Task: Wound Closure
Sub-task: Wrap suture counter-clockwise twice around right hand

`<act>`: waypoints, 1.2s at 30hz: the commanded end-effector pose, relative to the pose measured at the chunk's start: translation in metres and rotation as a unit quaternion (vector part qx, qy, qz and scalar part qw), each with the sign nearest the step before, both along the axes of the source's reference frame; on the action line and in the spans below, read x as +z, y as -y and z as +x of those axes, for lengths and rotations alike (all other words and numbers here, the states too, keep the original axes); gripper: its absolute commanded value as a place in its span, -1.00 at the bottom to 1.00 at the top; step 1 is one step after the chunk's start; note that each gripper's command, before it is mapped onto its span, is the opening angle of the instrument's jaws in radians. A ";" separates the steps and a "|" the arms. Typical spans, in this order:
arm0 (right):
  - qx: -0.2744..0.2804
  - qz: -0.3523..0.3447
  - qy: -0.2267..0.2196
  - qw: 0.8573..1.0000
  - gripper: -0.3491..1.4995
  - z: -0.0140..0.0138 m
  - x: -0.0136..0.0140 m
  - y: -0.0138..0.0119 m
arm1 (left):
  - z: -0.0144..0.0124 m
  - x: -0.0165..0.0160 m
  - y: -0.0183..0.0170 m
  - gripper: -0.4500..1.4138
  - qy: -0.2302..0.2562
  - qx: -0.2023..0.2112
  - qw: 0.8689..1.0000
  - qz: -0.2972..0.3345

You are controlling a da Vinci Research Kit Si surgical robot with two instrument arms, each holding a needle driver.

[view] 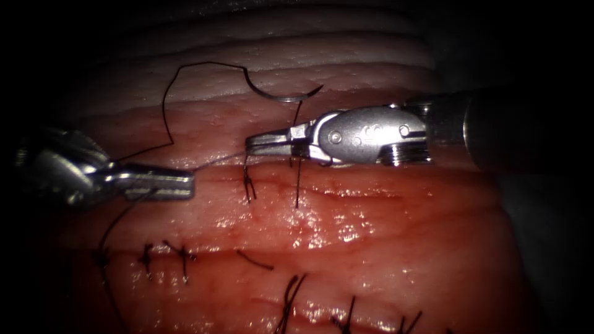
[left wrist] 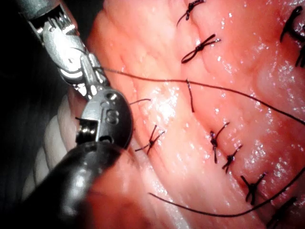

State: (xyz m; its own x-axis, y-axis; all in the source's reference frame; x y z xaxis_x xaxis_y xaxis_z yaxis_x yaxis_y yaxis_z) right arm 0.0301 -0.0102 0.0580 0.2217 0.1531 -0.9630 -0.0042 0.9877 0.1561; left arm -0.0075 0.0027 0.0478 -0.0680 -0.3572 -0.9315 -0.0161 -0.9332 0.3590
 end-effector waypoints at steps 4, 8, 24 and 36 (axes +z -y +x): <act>0.000 0.010 -0.013 1.000 -1.00 0.0008 0.0013 0.0018 | -0.0014 0.0026 -0.0030 -1.00 0.008 -0.034 0.999 0.007; 0.016 0.030 -0.048 0.998 -1.00 0.0002 0.0013 0.0022 | -0.0024 0.0072 -0.0042 -1.00 -0.018 -0.058 0.998 0.002; 0.185 0.086 -0.117 0.972 0.60 -0.0007 0.0005 0.0013 | -0.0022 0.0217 -0.0006 -1.00 -0.083 -0.051 0.993 0.068; 0.274 0.100 -0.065 0.954 0.44 -0.0004 0.0015 0.0000 | -0.0056 0.0171 0.0083 -1.00 -0.076 0.002 0.994 0.075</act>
